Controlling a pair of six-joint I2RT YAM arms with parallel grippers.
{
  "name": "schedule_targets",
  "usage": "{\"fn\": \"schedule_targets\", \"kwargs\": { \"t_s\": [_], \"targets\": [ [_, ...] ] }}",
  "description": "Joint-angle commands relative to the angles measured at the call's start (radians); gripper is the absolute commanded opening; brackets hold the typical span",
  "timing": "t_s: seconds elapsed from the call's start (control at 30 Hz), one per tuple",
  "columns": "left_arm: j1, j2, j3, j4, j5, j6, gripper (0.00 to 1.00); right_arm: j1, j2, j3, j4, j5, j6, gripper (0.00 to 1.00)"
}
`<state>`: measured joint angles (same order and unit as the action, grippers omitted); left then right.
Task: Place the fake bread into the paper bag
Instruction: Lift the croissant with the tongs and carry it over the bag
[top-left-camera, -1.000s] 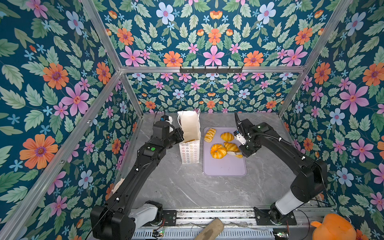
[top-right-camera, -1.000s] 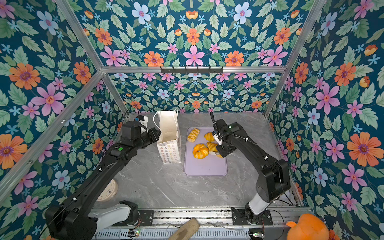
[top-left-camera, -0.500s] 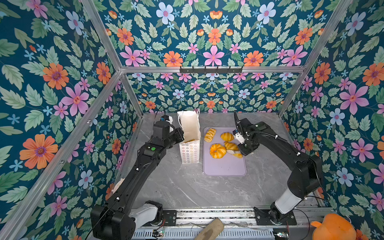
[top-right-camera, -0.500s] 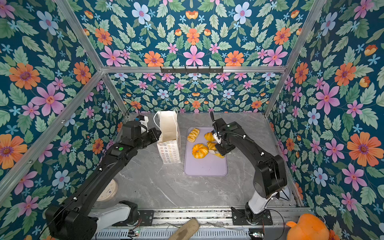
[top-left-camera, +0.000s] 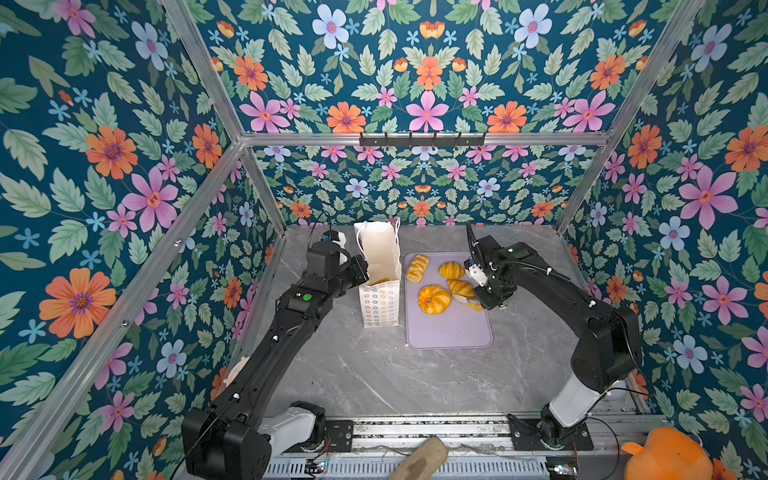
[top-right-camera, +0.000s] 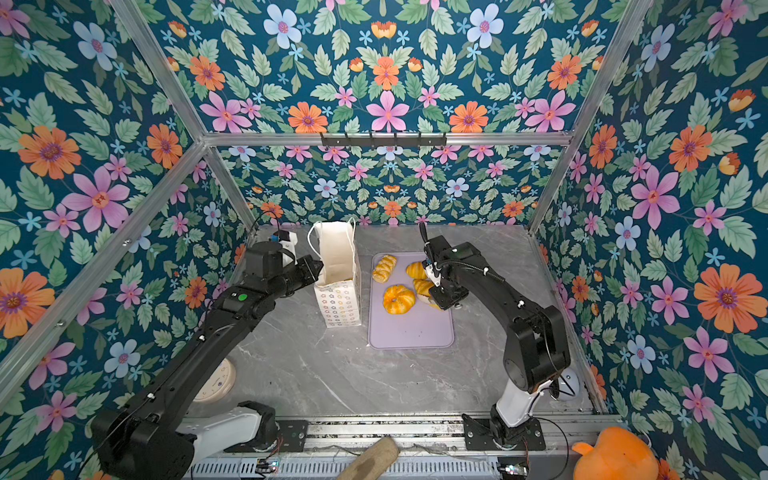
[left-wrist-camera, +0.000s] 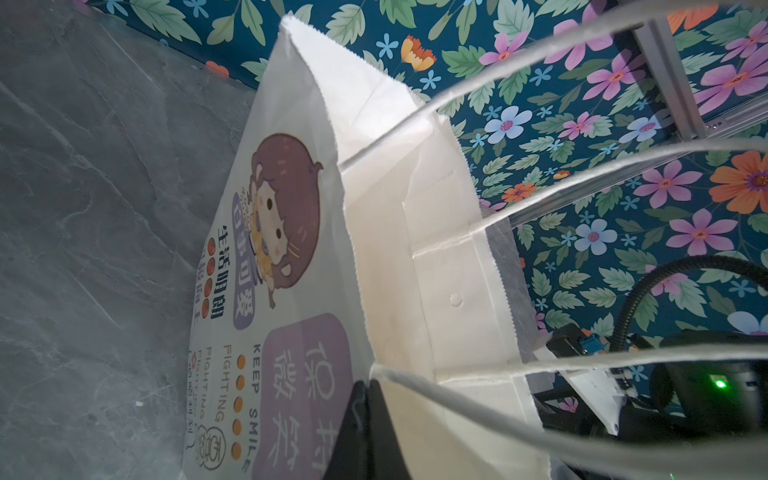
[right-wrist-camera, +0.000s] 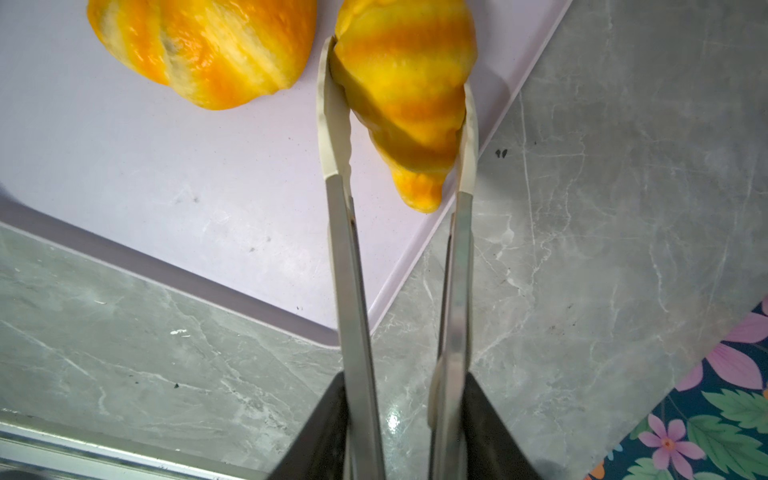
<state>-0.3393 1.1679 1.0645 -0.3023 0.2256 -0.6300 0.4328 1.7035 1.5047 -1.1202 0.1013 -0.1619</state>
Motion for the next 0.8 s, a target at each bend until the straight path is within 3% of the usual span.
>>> {"fn": "schedule_targets", "kwargs": {
  "t_s": [0.0, 0.23, 0.5, 0.77],
  "targets": [
    [0.001, 0.000, -0.006, -0.008, -0.005, -0.005, 0.00, 0.001, -0.017, 0.021, -0.028, 0.003, -0.001, 0.39],
    [0.002, -0.001, -0.003, -0.008, 0.000, -0.006, 0.00, 0.004, -0.102, 0.092, -0.086, 0.004, 0.031, 0.36],
    [0.001, 0.006, 0.006, -0.008, 0.020, -0.008, 0.00, 0.042, -0.241, 0.180, -0.098, -0.083, 0.089, 0.34],
    [0.001, 0.004, 0.016, 0.000, 0.039, -0.020, 0.00, 0.051, -0.324, 0.285, -0.104, -0.172, 0.236, 0.34]
  ]
}}
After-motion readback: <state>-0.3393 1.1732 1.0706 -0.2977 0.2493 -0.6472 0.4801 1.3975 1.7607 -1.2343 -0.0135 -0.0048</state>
